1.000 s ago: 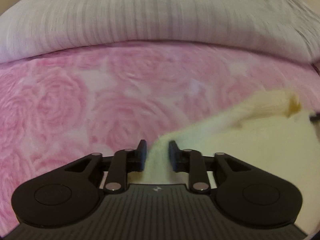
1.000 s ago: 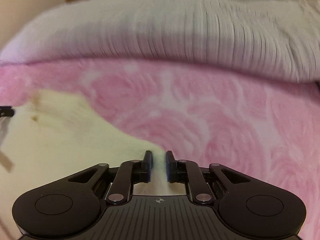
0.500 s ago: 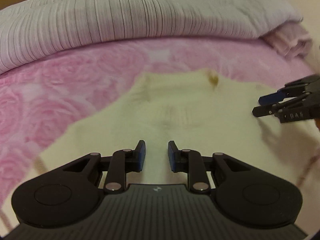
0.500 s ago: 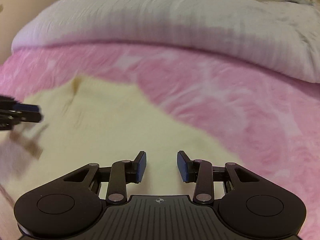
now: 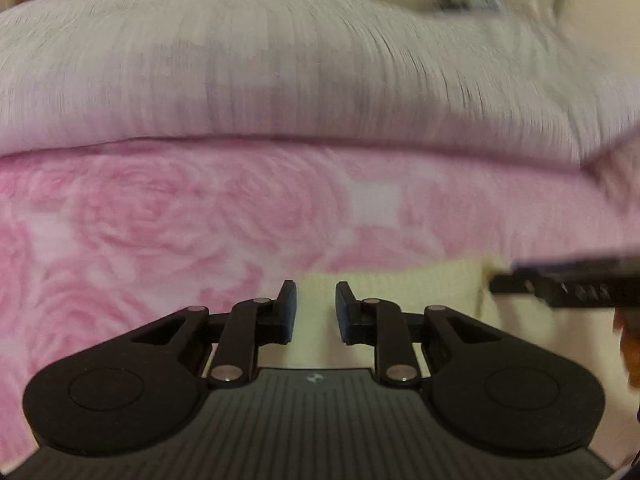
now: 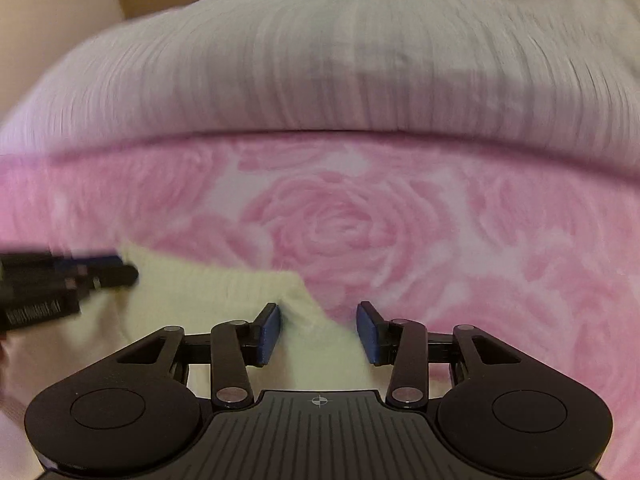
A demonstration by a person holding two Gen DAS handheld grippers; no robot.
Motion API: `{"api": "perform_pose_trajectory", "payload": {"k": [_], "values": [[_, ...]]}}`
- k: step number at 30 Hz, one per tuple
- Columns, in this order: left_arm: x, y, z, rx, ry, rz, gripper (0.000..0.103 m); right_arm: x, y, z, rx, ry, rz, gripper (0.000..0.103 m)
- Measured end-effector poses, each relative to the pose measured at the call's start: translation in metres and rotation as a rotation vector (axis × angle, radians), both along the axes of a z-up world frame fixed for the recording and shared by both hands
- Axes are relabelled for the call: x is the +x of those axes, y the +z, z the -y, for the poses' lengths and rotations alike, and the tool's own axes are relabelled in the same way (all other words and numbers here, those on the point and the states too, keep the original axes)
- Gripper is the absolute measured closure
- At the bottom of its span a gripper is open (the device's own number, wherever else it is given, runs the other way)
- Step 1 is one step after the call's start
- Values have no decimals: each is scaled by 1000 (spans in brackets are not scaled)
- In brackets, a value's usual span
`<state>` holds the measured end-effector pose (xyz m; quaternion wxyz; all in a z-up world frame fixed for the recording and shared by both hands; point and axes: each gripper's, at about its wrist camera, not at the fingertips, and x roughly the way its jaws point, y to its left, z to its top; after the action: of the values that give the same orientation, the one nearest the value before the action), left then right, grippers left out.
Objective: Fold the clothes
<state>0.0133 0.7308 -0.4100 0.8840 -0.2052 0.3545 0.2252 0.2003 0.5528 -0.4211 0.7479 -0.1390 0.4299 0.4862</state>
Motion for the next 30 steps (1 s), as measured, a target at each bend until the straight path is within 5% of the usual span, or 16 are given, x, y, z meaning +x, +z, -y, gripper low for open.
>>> {"api": "perform_pose_trajectory", "payload": {"k": [5, 10, 16, 20, 24, 26, 30], "values": [[-77, 27, 7, -52, 90, 8, 83, -13, 32, 59, -21, 28, -16, 61], [-173, 37, 91, -11, 29, -141, 83, -75, 44, 145, -136, 101, 56, 60], [-268, 18, 212, -35, 9, -328, 82, -178, 28, 244, -248, 156, 32, 60], [-333, 21, 262, -19, 52, -367, 82, -237, 26, 311, -317, 188, 110, 60], [-392, 28, 286, -94, 75, -377, 82, -267, 31, 376, -335, 108, 45, 61], [-411, 31, 298, -68, 24, -380, 82, -285, 33, 404, -348, 68, 23, 61], [-427, 43, 299, -98, 22, -372, 83, -320, 41, 423, -422, -43, 51, 60]]}}
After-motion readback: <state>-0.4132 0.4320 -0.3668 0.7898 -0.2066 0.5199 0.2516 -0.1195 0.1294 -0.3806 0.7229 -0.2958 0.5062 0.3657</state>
